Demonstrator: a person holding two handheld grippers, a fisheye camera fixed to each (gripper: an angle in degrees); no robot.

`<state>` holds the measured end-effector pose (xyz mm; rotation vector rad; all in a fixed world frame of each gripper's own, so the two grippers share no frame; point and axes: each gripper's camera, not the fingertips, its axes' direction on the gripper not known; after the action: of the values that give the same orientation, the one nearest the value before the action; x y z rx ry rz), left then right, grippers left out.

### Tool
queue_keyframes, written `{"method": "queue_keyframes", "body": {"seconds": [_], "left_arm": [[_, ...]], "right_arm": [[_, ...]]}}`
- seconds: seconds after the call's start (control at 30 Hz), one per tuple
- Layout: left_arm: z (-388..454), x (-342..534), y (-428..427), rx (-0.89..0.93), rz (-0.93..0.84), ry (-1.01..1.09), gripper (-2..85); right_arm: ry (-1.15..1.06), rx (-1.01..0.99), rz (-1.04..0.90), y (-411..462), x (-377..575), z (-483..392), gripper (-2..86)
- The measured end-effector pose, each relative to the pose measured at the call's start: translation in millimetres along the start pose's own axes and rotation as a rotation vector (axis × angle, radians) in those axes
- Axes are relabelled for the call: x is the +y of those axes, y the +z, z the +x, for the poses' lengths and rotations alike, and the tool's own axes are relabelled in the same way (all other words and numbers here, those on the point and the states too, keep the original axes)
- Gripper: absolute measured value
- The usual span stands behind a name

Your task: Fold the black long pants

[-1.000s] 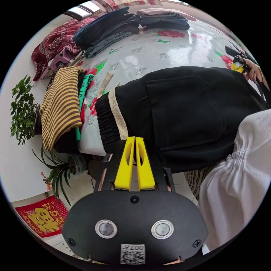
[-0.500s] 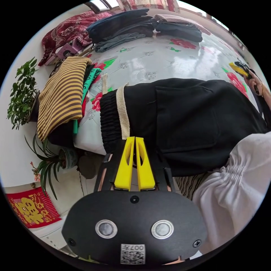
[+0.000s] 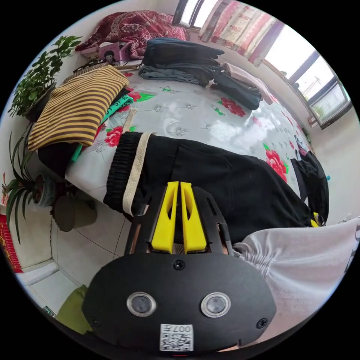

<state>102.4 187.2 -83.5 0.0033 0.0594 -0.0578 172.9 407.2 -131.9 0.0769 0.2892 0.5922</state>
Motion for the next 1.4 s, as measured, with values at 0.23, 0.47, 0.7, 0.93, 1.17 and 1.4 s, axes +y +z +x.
{"method": "queue_keyframes", "body": {"seconds": [0.23, 0.47, 0.7, 0.93, 1.17, 1.4], "left_arm": [[-7, 12, -10, -0.056, -0.046, 0.094, -0.7], [-78, 42, -21, -0.002, -0.039, -0.155, 0.4], [-184, 94, -35, 0.117, 0.077, -0.502, 6.5], [-275, 126, -12, 0.346, 0.222, -0.724, 12.9], [-315, 125, 15, 0.453, 0.26, -0.764, 15.1], [-332, 119, 35, 0.483, 0.223, -0.817, 12.8]], "right_arm": [[0.098, -0.076, -0.029, 3, 20, 70, 13.9], [0.109, -0.108, -0.016, 11, 37, 56, 14.4], [0.287, -0.2, 0.013, -2, 35, 82, 4.1], [-0.373, -0.437, 0.046, -52, 11, -97, 0.7], [-1.307, -0.571, -0.337, -13, 173, -324, 1.0], [-1.423, -0.405, -0.888, 122, 294, -349, 2.2]]}}
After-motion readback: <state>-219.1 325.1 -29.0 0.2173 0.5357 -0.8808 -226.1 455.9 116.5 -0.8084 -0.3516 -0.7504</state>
